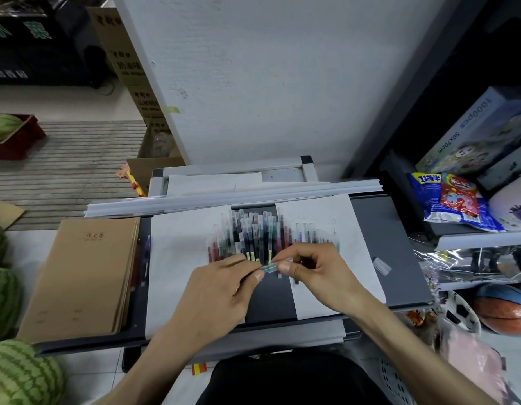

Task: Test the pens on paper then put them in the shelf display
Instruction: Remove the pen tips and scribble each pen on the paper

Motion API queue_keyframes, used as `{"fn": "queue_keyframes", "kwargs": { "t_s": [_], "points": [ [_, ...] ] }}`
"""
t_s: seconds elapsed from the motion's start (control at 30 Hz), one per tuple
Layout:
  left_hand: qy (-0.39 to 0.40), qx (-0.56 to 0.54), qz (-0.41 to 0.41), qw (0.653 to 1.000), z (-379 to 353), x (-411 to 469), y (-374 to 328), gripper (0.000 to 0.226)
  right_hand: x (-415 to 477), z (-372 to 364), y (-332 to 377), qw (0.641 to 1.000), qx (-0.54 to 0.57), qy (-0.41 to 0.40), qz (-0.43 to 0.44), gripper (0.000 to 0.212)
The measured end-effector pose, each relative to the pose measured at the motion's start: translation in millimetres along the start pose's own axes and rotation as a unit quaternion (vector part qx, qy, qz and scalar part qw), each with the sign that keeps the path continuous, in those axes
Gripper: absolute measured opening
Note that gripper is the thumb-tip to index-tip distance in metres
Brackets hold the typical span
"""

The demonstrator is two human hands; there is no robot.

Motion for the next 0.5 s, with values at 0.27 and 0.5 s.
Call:
{"fn": "queue_keyframes", "kwargs": {
  "t_s": [0.27, 0.5],
  "points": [
    [-0.021, 0.008, 0.002, 1.000, -19.5, 8.4, 1.8, 0.041, 3.9, -3.0, -11.3, 0.997, 0.040, -0.066, -0.022, 0.019],
    [-0.033, -0.132, 0.035, 0.990, -43.1, 11.9, 8.6, 0.027, -0.3, -11.6, -32.3, 0.979, 0.179, -0.083, -0.061, 0.010]
  ]
}}
Point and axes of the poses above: each hand's wrist, its own x-axis towards the middle knuckle, its own z-axis out of the back of the hand, y = z × x, the point moved 8 cm from there along x, towards the middle knuckle, and after that the axes turned 6 degrees about -y, right-handed, at the moved point
